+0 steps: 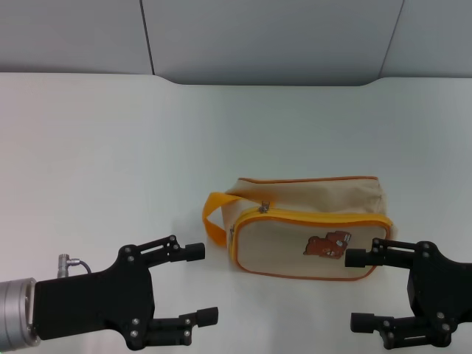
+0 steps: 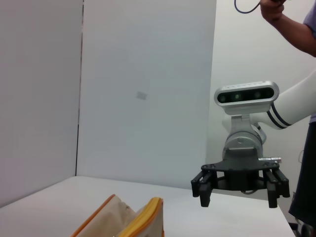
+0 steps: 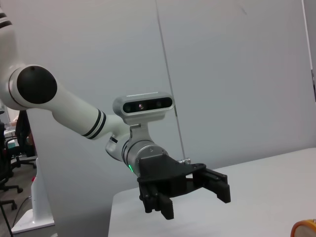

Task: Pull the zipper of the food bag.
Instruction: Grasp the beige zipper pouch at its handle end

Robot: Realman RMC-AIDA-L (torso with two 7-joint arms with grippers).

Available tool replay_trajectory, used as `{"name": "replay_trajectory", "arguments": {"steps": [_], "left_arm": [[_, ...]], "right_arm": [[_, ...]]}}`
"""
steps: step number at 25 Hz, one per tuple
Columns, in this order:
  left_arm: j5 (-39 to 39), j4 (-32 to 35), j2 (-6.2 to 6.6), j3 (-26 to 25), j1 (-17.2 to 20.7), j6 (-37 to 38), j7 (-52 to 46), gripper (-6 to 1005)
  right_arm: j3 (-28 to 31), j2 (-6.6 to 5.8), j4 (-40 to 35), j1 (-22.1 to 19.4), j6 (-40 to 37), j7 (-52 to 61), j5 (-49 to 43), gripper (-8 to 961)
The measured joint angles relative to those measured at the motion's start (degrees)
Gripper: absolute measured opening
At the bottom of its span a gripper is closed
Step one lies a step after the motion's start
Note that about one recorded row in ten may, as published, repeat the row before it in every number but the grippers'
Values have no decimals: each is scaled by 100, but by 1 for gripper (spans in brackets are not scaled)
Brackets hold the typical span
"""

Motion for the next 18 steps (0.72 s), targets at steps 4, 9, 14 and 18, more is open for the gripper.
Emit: {"name": "replay_trajectory", "arguments": {"steps": [4, 9, 14, 18], "left_arm": [[-47, 0, 0, -1, 22, -20, 10, 827], [-50, -24, -12, -1, 26, -105, 47, 827], [-215, -300, -17, -46, 20, -307, 303, 827], [-243, -448, -18, -52, -4, -587, 442, 827]], "right_arm": [[7, 1, 1, -7, 4, -8, 2, 800], [18, 10, 1, -19, 5, -23, 11, 795], [149, 10, 1, -32, 5, -40, 15, 790], [343, 10, 1, -47, -19, -86, 17, 786]]}}
